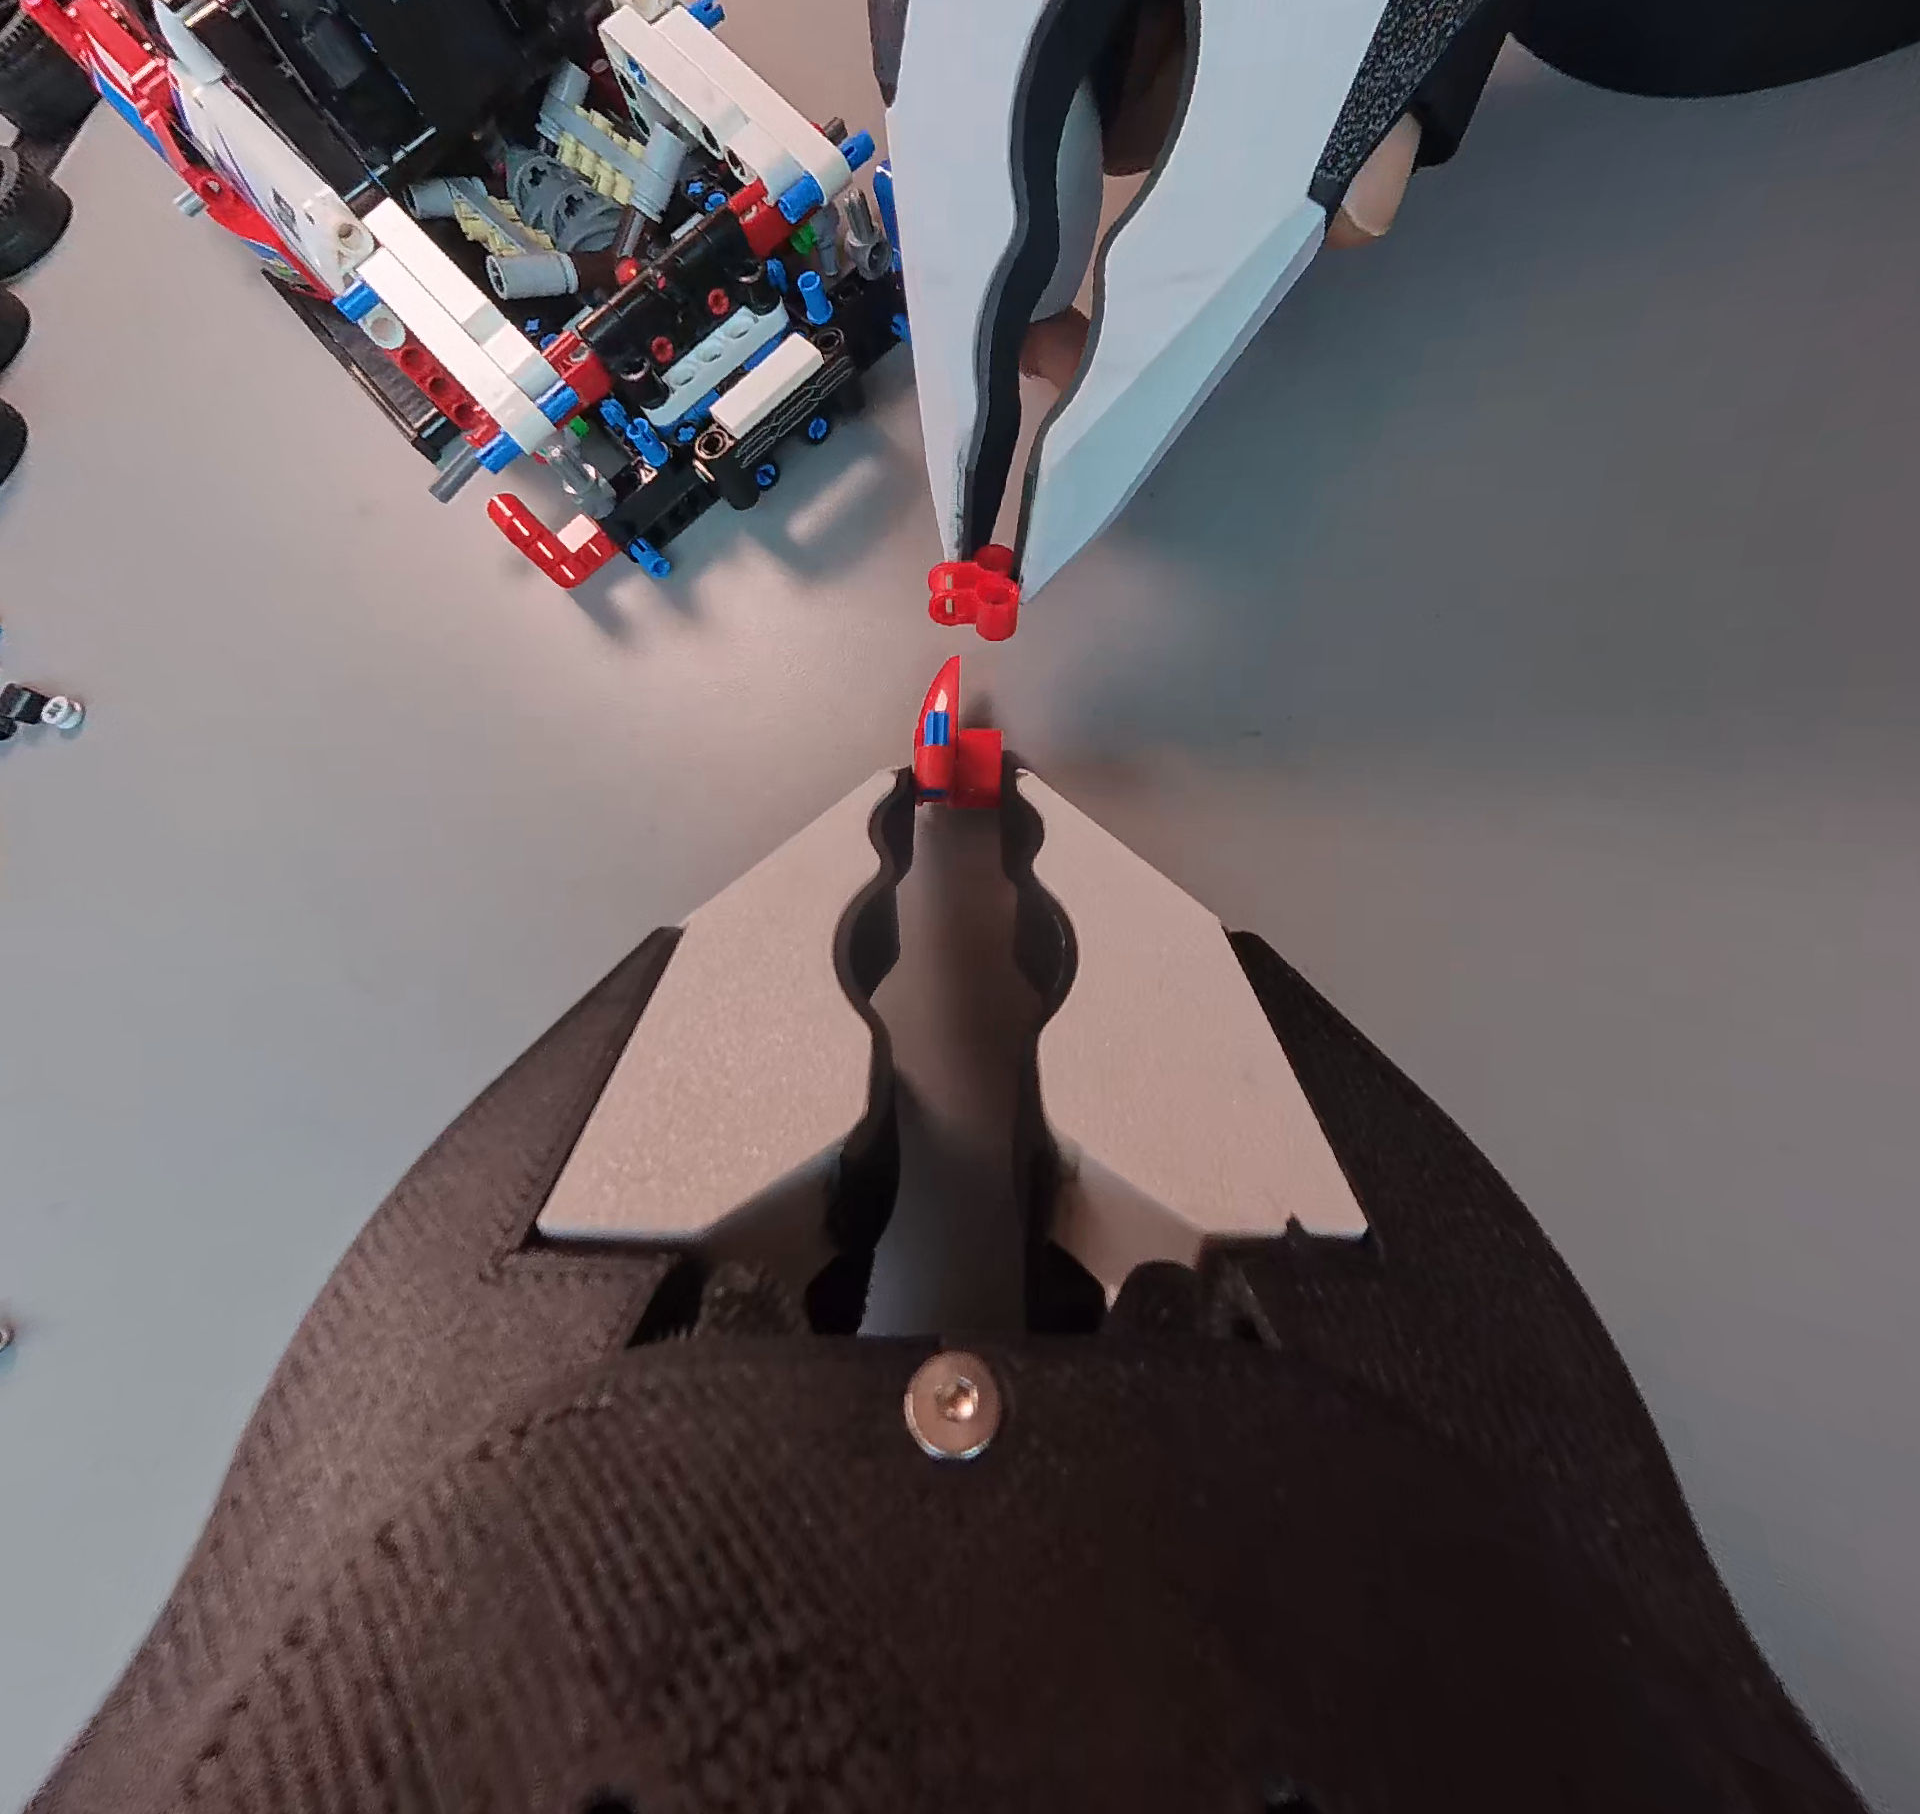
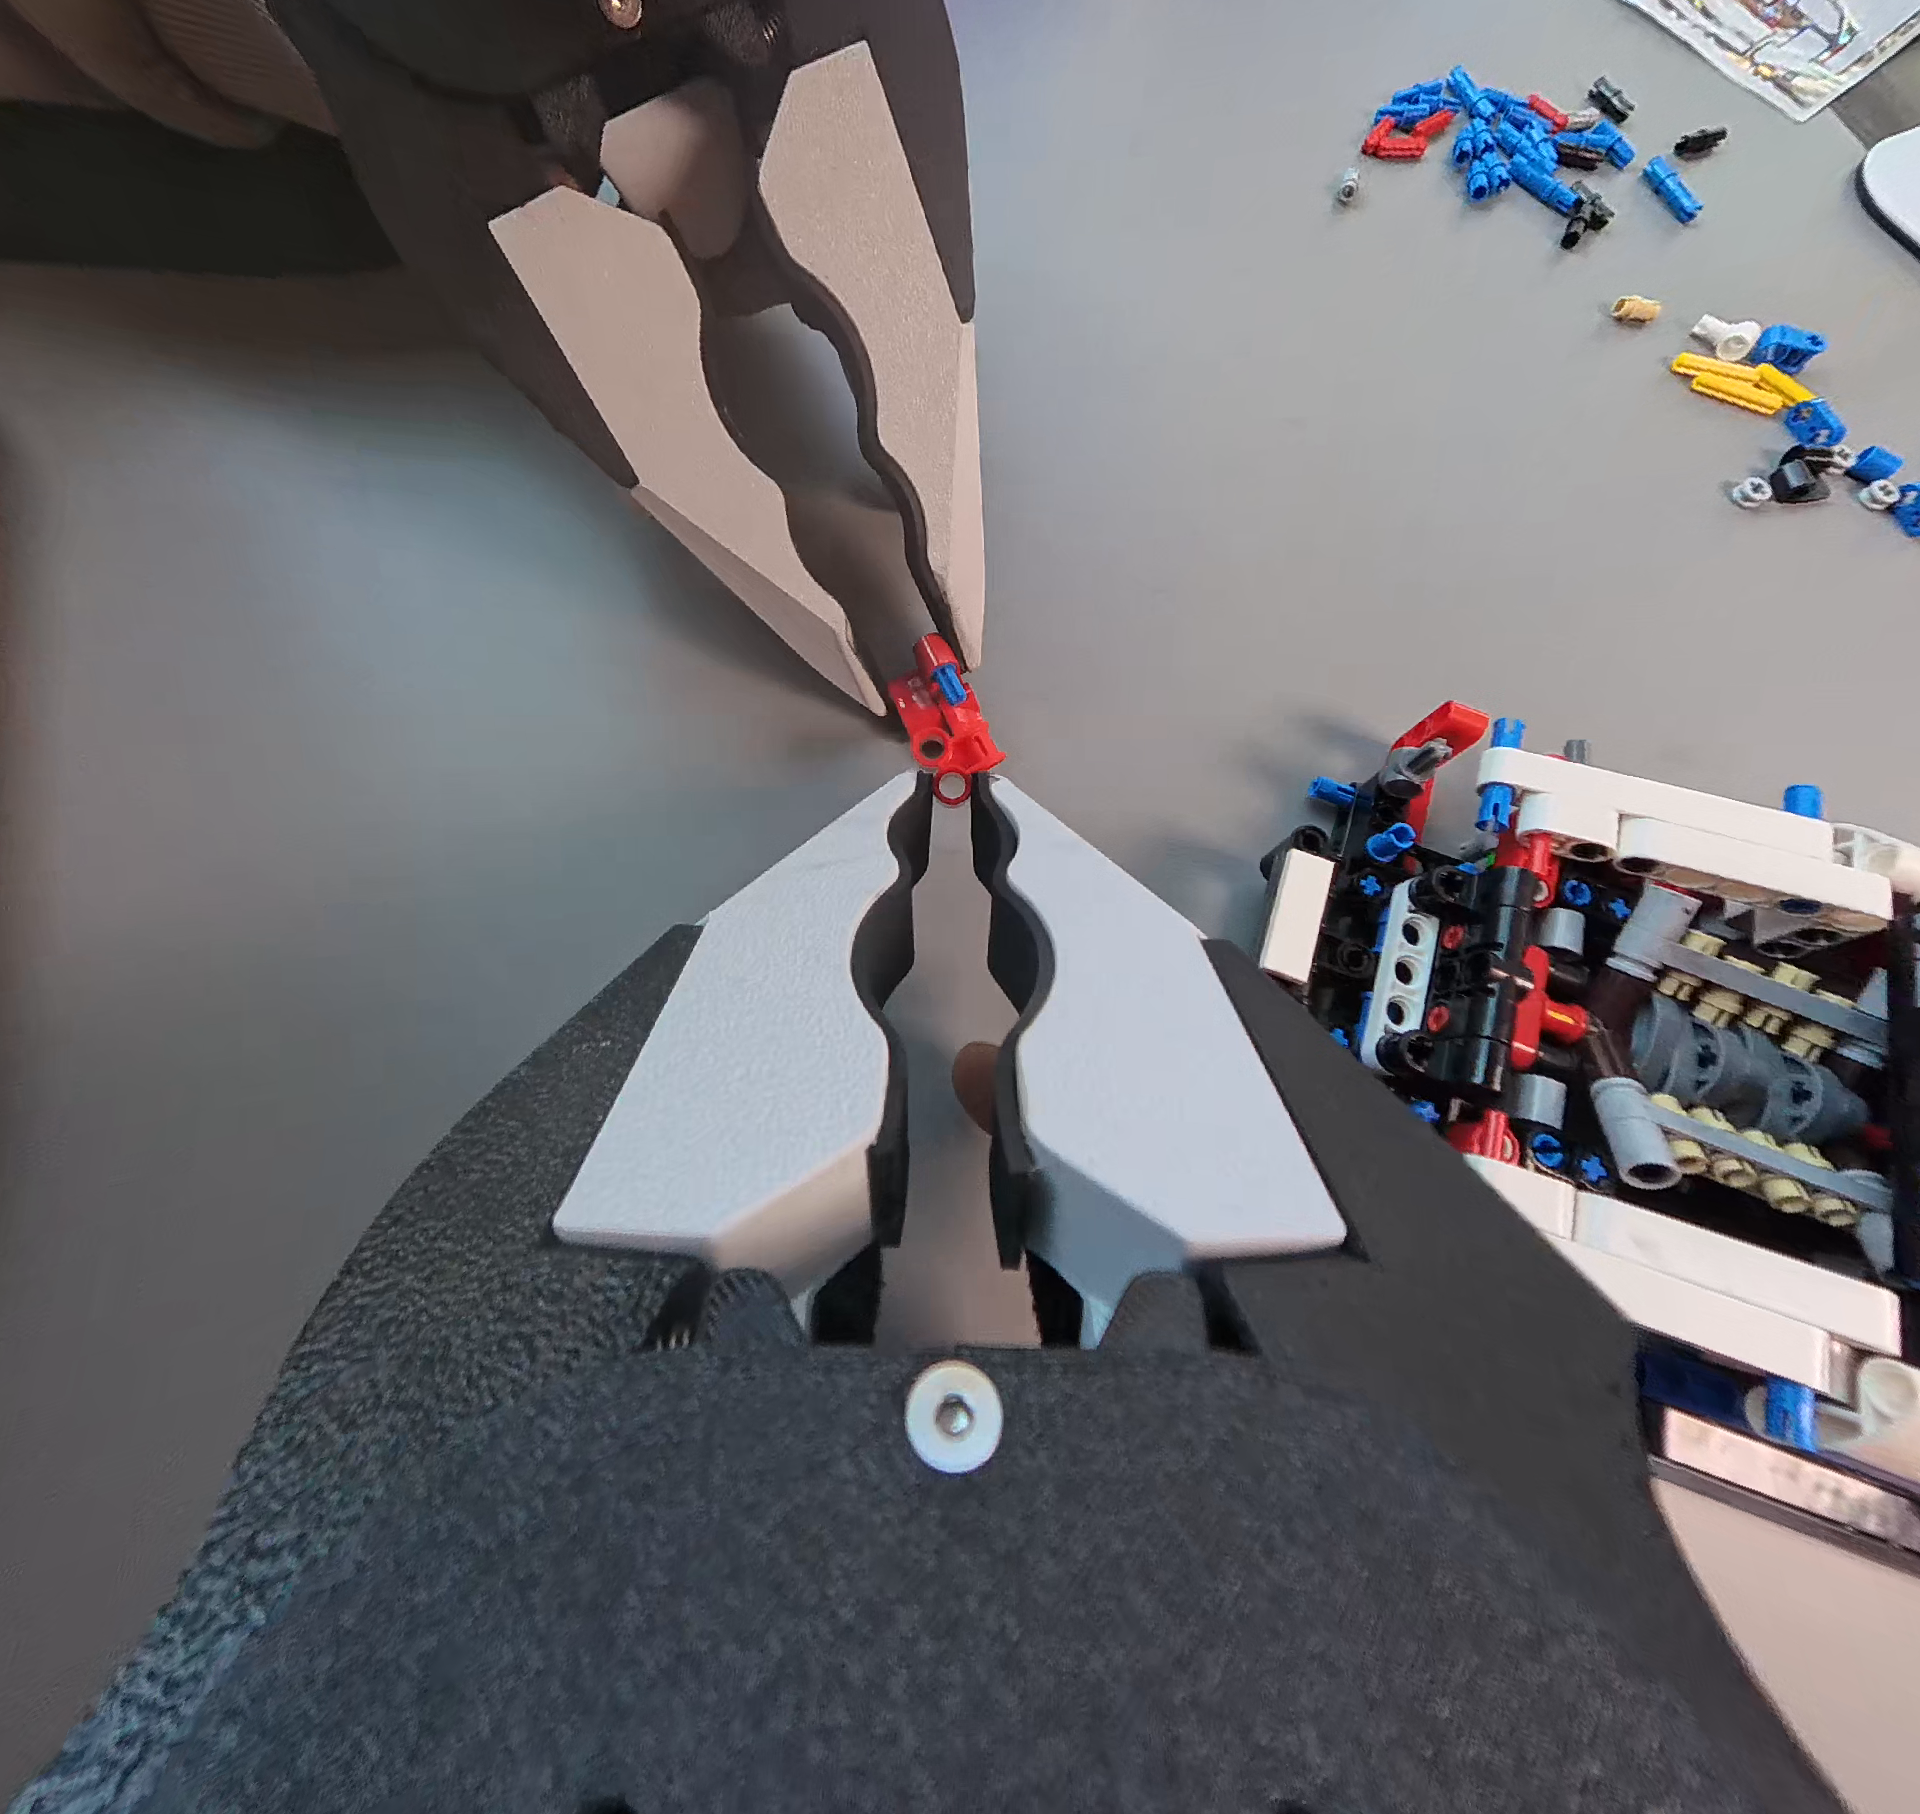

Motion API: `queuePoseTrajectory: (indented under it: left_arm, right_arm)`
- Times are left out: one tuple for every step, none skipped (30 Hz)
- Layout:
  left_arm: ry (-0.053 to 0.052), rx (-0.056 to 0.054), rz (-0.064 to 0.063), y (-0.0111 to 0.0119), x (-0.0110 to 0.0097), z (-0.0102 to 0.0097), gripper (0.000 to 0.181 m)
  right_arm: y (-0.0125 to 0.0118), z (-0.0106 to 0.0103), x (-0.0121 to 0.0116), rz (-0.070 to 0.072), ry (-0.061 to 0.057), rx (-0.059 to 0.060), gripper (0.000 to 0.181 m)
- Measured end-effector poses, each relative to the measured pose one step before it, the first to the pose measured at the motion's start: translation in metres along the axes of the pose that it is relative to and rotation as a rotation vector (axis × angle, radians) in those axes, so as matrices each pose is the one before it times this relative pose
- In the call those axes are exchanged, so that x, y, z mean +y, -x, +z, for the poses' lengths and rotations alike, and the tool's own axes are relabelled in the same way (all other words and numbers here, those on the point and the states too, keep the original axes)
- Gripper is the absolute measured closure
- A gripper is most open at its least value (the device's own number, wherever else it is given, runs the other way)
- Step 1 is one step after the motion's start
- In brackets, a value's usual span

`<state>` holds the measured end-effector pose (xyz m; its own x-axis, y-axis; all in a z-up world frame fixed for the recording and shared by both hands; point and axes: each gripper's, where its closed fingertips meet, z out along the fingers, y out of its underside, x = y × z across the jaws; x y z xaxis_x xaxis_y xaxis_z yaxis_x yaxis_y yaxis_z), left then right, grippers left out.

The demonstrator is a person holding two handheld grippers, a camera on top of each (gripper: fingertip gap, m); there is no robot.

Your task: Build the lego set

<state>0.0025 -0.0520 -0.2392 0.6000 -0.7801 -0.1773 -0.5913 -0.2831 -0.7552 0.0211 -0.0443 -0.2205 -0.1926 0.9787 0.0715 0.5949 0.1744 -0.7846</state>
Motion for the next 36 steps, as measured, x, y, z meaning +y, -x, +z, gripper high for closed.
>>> queuePoseTrajectory:
  left_arm:
    - [0.0021, -0.0025, -0.0048, 0.00046, 0.00022, -0.00010, 0.168]
    - [0.0027, -0.0028, -0.0081, 0.00069, 0.00040, -0.00013, 0.168]
    - [0.0017, -0.0008, -0.0088, 0.00057, 0.00026, -0.00017, 0.168]
    - [0.0016, -0.0022, -0.0104, 0.00084, 0.00040, -0.00015, 0.168]
    - [0.0025, -0.0036, -0.0125, 0.00111, 0.00050, -0.00015, 0.168]
    - [0.0022, -0.0030, -0.0117, 0.00110, 0.00037, -0.00019, 0.168]
    - [0.0010, -0.0036, -0.0096, 0.00097, 0.00018, -0.00017, 0.168]
    - [0.0001, -0.0036, -0.0072, 0.00098, 0.00017, -0.00014, 0.168]
    - [-0.0006, -0.0033, -0.0054, 0.00080, -0.00005, -0.00017, 0.168]
    - [-0.0007, -0.0016, -0.0030, 0.00043, 0.00005, -0.00004, 0.168]
    - [0.0000, -0.0009, -0.0017, 0.00029, 0.00004, 0.00001, 0.168]
    - [0.0005, -0.0008, -0.0004, 0.00007, 0.00014, 0.00003, 0.168]
    - [0.0000, -0.0005, 0.0014, -0.00005, 0.00000, 0.00011, 0.168]
    - [-0.0003, 0.0005, 0.0017, -0.00017, -0.00003, -0.00004, 0.168]
    - [-0.0001, 0.0001, 0.0007, -0.00005, 0.00000, 0.00012, 0.168]
    - [-0.0001, 0.0006, 0.0010, -0.00015, -0.00003, 0.00000, 0.167]
    - [0.0000, 0.0012, 0.0007, -0.00013, 0.00017, -0.00005, 0.167]
    - [-0.0004, 0.0016, 0.0000, -0.00008, -0.00002, -0.00014, 0.167]
    - [-0.0001, 0.0035, -0.0001, -0.00042, 0.00006, -0.00022, 0.167]
    - [-0.0001, 0.0050, -0.0010, -0.00026, 0.00014, -0.00055, 0.166]
    - [-0.0029, 0.0047, -0.0041, 0.00024, -0.00039, -0.00116, 0.164]
    - [-0.0044, 0.0065, -0.0069, 0.00066, -0.00051, -0.00180, 0.162]
    - [-0.0067, 0.0099, -0.0110, 0.00095, -0.00071, -0.00244, 0.159]
    - [-0.0175, 0.0126, -0.0140, 0.00075, -0.00216, -0.00295, 0.156]
    - [-0.0332, 0.0168, -0.0139, 0.00014, -0.00459, -0.00347, 0.154]
    - [-0.0435, 0.0211, -0.0134, -0.00115, -0.00672, -0.00355, 0.153]
    - [-0.0490, 0.0228, -0.0109, -0.00219, -0.00812, -0.00319, 0.152]
    - [-0.0528, 0.0234, -0.0057, -0.00342, -0.00885, -0.00260, 0.151]
    - [-0.0528, 0.0242, -0.0017, -0.00439, -0.00901, -0.00216, 0.151]
    - [-0.0499, 0.0219, 0.0001, -0.00452, -0.00860, -0.00163, 0.152]
    - [-0.0461, 0.0193, 0.0015, -0.00419, -0.00820, -0.00147, 0.152]
    - [-0.0441, 0.0160, 0.0021, -0.00370, -0.00772, -0.00142, 0.154]
    - [-0.0416, 0.0170, 0.0008, -0.00351, -0.00715, -0.00153, 0.156]
    - [-0.0368, 0.0167, -0.0027, -0.00315, -0.00631, -0.00151, 0.159]
    - [-0.0320, 0.0089, -0.0067, -0.00169, -0.00531, -0.00122, 0.160]
    - [-0.0276, 0.0065, -0.0104, -0.00088, -0.00451, -0.00108, 0.161]
  right_arm:
    - [-0.00003, 0.00007, -0.00010, 0.0079, -0.0033, -0.0047, 0.177]
    - [-0.00033, -0.00010, 0.00001, 0.0093, -0.0036, -0.0037, 0.177]
    - [-0.00059, -0.00039, -0.00028, 0.0108, -0.0052, -0.0038, 0.177]
    - [-0.00040, -0.00042, -0.00068, 0.0124, -0.0082, -0.0048, 0.177]
    - [-0.00040, -0.00058, -0.00095, 0.0137, -0.0093, -0.0055, 0.177]
    - [-0.00059, -0.00062, -0.00084, 0.0132, -0.0079, -0.0046, 0.177]
    - [-0.00065, -0.00047, -0.00082, 0.0113, -0.0074, -0.0024, 0.177]
    - [-0.00059, -0.00052, -0.00093, 0.0099, -0.0073, -0.0028, 0.177]
    - [-0.00037, -0.00043, -0.00071, 0.0096, -0.0067, -0.0031, 0.177]
    - [-0.00026, -0.00033, -0.00060, 0.0084, -0.0058, -0.0032, 0.177]
    - [-0.00016, -0.00018, -0.00040, 0.0060, -0.0039, -0.0025, 0.177]
    - [-0.00010, -0.00006, -0.00027, 0.0037, -0.0030, -0.0022, 0.177]
    - [0.00016, -0.00003, -0.00029, 0.0035, -0.0030, -0.0027, 0.177]
    - [0.00008, -0.00002, -0.00021, 0.0031, -0.0021, -0.0025, 0.177]
    - [0.00007, 0.00001, 0.00001, 0.0015, -0.0010, -0.0011, 0.177]
    - [0.00003, 0.00008, 0.00001, 0.0004, -0.0006, -0.0007, 0.177]
    - [0.00003, 0.00012, 0.00012, 0.0003, -0.0004, -0.0009, 0.177]
    - [-0.00003, 0.00003, -0.00004, 0.0009, -0.0013, -0.0007, 0.177]
    - [0.00012, -0.00009, -0.00032, 0.0016, -0.0026, -0.0019, 0.177]
    - [0.00012, -0.00011, -0.00049, 0.0029, -0.0042, -0.0032, 0.177]
    - [0.00004, -0.00026, -0.00064, 0.0036, -0.0055, -0.0027, 0.177]
    - [-0.00017, -0.00050, -0.00095, 0.0028, -0.0077, -0.0026, 0.177]
    - [0.00013, -0.00061, -0.00111, 0.0018, -0.0099, -0.0056, 0.177]
    - [0.00046, -0.00073, -0.00188, 0.0034, -0.0156, -0.0086, 0.177]
    - [0.00103, -0.00076, -0.00271, 0.0081, -0.0218, -0.0140, 0.177]
    - [0.00228, -0.00092, -0.00345, 0.0148, -0.0269, -0.0238, 0.177]
    - [0.00370, -0.00097, -0.00487, 0.0225, -0.0356, -0.0341, 0.177]
    - [0.00557, -0.00103, -0.00622, 0.0355, -0.0447, -0.0492, 0.177]
    - [0.00688, -0.00118, -0.00724, 0.0499, -0.0519, -0.0605, 0.177]
    - [0.00672, -0.00108, -0.00762, 0.0594, -0.0547, -0.0630, 0.177]
    - [0.00583, -0.00096, -0.00737, 0.0617, -0.0528, -0.0583, 0.177]
    - [0.00560, -0.00090, -0.00657, 0.0595, -0.0486, -0.0571, 0.177]
    - [0.00550, -0.00072, -0.00520, 0.0565, -0.0392, -0.0558, 0.177]
    - [0.00518, -0.00051, -0.00362, 0.0530, -0.0283, -0.0532, 0.178]
    - [0.00346, -0.00036, -0.00273, 0.0445, -0.0223, -0.0387, 0.178]
    - [0.00220, -0.00014, -0.00225, 0.0316, -0.0200, -0.0272, 0.178]
